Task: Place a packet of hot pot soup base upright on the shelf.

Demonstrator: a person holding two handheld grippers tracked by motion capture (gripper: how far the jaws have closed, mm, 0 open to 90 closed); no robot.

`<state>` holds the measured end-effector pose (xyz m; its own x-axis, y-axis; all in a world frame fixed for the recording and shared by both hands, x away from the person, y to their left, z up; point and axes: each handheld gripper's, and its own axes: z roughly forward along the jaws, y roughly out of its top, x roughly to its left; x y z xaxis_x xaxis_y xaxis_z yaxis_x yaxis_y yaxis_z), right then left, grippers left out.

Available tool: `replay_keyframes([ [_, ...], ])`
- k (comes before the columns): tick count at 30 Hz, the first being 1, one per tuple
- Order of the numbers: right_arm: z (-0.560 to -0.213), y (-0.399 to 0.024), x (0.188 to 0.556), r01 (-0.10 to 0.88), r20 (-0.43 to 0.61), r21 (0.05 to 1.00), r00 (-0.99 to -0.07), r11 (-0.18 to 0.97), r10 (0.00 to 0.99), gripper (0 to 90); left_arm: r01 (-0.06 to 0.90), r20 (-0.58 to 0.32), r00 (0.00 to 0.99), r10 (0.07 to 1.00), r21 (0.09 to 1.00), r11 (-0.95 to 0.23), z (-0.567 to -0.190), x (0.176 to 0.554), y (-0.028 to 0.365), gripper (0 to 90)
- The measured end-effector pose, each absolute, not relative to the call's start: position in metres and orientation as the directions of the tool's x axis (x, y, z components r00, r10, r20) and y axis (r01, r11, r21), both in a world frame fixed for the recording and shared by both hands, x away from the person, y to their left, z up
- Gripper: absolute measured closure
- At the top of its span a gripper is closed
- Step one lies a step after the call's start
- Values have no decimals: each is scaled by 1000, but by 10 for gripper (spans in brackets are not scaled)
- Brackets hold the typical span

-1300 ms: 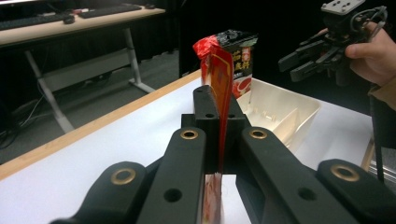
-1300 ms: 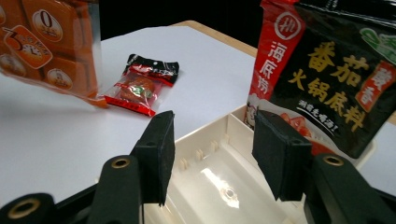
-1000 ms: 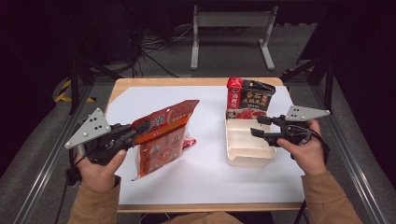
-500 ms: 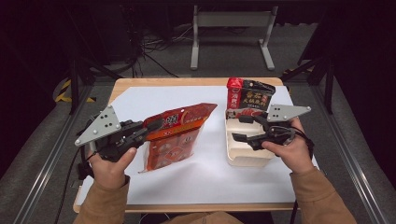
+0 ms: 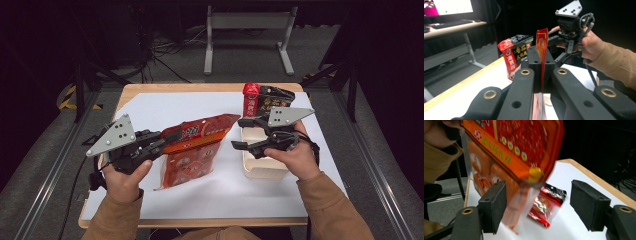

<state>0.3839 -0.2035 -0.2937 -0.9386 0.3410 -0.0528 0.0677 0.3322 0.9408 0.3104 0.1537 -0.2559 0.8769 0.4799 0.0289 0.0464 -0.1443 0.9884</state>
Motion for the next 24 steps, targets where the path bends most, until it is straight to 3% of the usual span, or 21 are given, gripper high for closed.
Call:
replay_keyframes([
  [18,-290,-177,386,24,-40,956,-977,293,211,285,38,27,912,409,988,-148,-257,311,137,900],
  [24,-289,-174,384,9,-50,951,-982,308,182,428,36,24,916,401,989,-141,-258,311,136,900],
])
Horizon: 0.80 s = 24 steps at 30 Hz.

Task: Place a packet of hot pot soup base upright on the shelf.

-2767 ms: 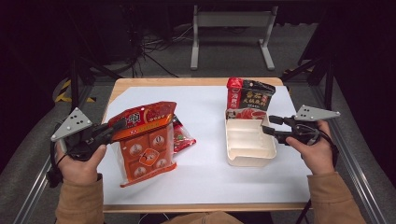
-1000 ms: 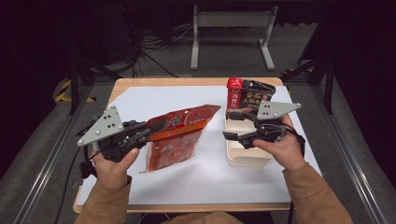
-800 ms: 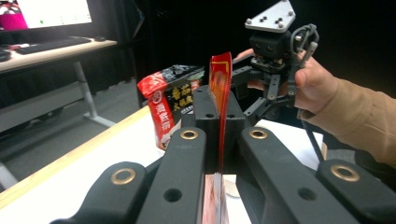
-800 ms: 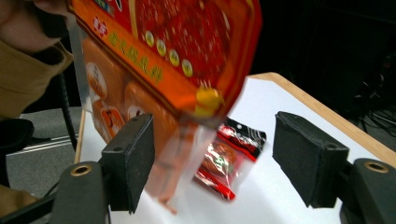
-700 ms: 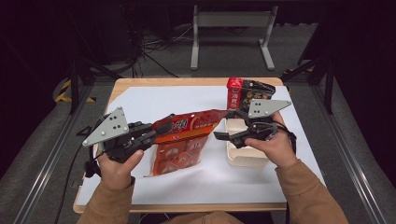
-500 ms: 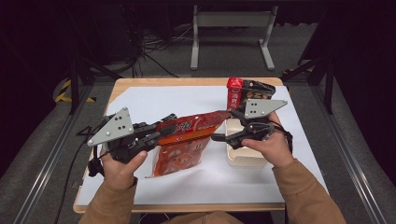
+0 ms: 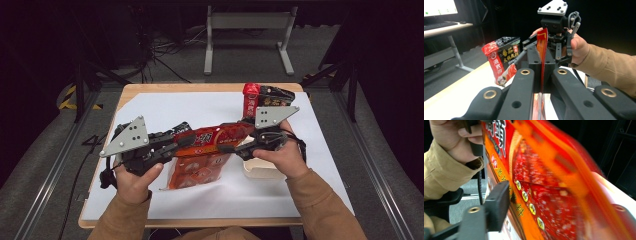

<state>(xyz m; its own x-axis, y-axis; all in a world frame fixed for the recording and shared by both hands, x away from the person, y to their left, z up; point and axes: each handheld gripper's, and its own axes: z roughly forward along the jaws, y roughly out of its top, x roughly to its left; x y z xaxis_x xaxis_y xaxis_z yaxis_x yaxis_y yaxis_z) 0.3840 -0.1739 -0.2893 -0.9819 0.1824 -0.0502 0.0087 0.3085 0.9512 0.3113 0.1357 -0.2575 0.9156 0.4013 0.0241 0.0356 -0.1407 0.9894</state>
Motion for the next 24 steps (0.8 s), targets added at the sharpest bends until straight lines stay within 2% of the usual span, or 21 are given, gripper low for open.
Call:
replay_keyframes([
  [2,-288,-175,383,-7,-56,948,-988,318,146,563,35,24,916,401,990,-138,-258,311,136,900],
  [3,-288,-175,383,-7,-56,948,-988,318,146,563,34,25,915,402,990,-138,-258,311,136,900],
  [7,-286,-178,380,-23,-59,948,-993,317,104,738,31,25,912,410,991,-128,-258,311,137,900],
  [11,-283,-180,377,-53,-82,944,-994,326,77,869,35,20,907,421,992,-122,-260,313,138,900],
  [24,-272,-182,371,-34,-68,947,-993,319,97,896,49,-9,906,423,995,-85,-264,318,141,898],
])
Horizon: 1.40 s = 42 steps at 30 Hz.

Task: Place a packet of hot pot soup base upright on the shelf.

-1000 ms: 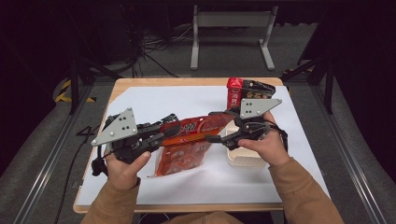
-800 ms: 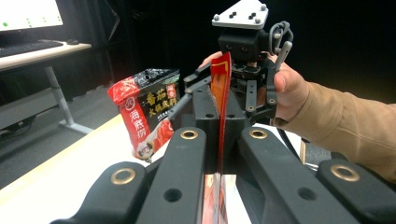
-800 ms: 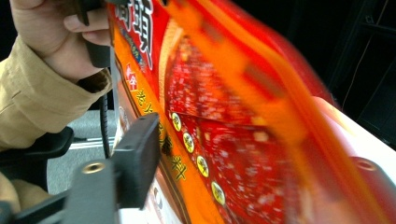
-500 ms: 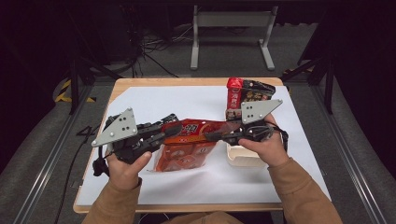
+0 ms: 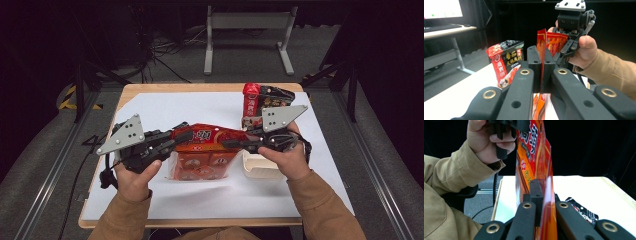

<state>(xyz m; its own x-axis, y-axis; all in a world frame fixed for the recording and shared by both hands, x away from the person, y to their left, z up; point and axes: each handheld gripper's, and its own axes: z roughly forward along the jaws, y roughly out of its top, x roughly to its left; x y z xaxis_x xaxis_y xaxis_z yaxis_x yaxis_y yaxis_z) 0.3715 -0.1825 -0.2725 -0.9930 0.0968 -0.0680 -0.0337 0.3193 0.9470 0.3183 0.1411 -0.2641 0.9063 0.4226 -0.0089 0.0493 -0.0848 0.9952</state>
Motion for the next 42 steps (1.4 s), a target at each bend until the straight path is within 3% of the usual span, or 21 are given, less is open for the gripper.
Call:
replay_keyframes([
  [16,-264,-183,371,-1,-40,955,-991,297,125,897,64,-31,905,424,996,-65,-267,323,145,864],
  [32,-238,-187,369,8,-45,951,-986,310,162,897,70,-33,899,437,995,-69,-268,326,146,487],
  [42,-223,-195,370,24,-42,953,-977,301,209,897,67,-22,883,469,995,-80,-268,327,152,417],
])
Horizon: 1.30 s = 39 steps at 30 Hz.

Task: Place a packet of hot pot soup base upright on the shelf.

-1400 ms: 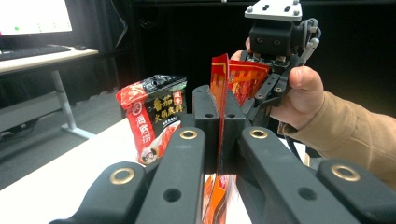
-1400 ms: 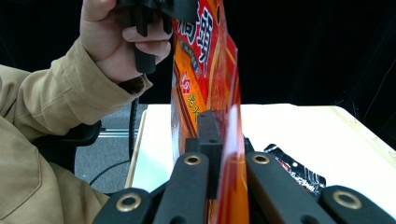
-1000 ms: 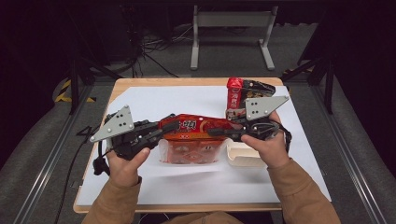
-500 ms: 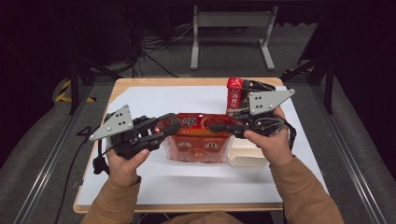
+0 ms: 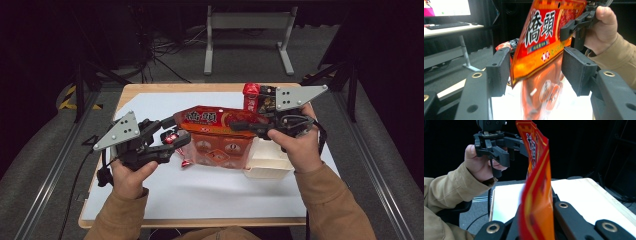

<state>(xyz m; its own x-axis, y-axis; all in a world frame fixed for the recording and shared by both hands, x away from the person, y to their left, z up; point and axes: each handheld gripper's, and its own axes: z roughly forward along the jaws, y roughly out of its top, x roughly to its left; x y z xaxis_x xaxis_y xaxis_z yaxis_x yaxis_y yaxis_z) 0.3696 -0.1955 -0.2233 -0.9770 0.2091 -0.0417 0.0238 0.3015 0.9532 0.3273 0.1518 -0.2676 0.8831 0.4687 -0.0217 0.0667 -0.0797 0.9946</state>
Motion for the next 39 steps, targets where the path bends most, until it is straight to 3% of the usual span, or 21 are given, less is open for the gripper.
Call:
replay_keyframes([
  [39,-193,-265,380,14,-103,961,-908,275,405,897,155,-55,839,542,978,-140,-289,355,166,381],
])
